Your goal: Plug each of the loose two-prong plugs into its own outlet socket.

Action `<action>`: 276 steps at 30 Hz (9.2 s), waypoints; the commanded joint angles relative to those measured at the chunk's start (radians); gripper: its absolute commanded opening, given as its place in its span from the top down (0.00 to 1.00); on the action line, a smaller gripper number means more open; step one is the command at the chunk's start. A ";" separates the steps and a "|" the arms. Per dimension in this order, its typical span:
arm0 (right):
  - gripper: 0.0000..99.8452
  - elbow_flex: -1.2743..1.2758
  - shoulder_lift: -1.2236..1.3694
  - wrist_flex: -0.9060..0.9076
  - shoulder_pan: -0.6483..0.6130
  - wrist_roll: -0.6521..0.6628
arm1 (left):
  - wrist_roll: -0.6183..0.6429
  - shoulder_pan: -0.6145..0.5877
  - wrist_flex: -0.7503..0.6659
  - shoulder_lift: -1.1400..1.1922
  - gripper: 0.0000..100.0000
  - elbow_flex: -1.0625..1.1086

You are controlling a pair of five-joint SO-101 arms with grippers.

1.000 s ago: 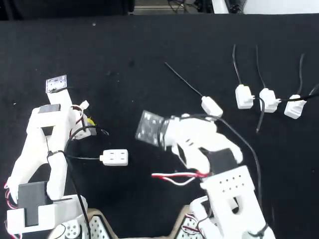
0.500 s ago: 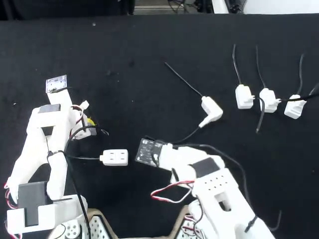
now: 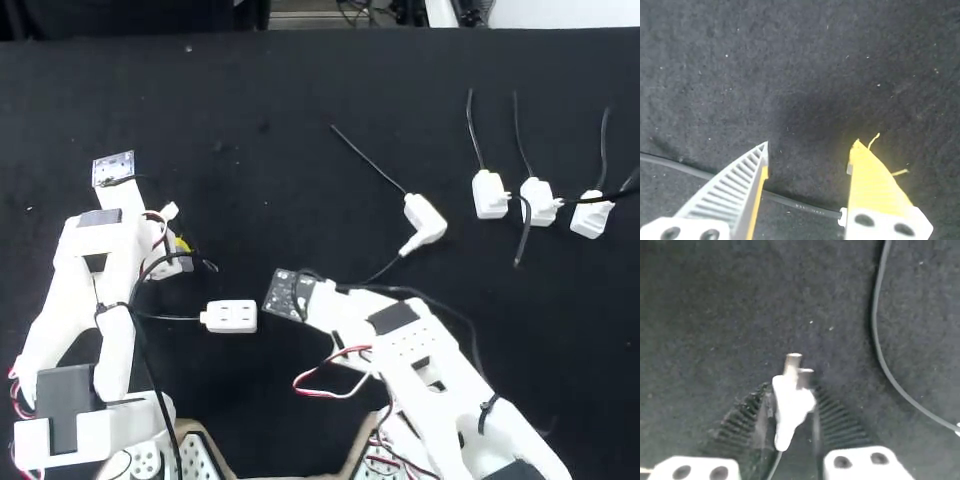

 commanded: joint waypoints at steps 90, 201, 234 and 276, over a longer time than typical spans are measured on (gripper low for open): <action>0.99 -0.151 0.050 0.078 0.006 -0.118 | 0.003 -0.010 0.046 -0.057 0.74 -0.002; 0.99 -0.200 -0.367 -0.114 -0.184 -0.638 | 0.066 0.150 -0.028 -1.289 0.74 0.564; 0.99 -0.378 0.147 0.068 -0.382 -0.640 | -0.112 -0.084 -0.193 -0.611 0.74 0.506; 0.99 -0.349 0.147 -0.028 -0.265 -0.694 | -0.209 0.071 -0.043 -0.367 0.74 0.407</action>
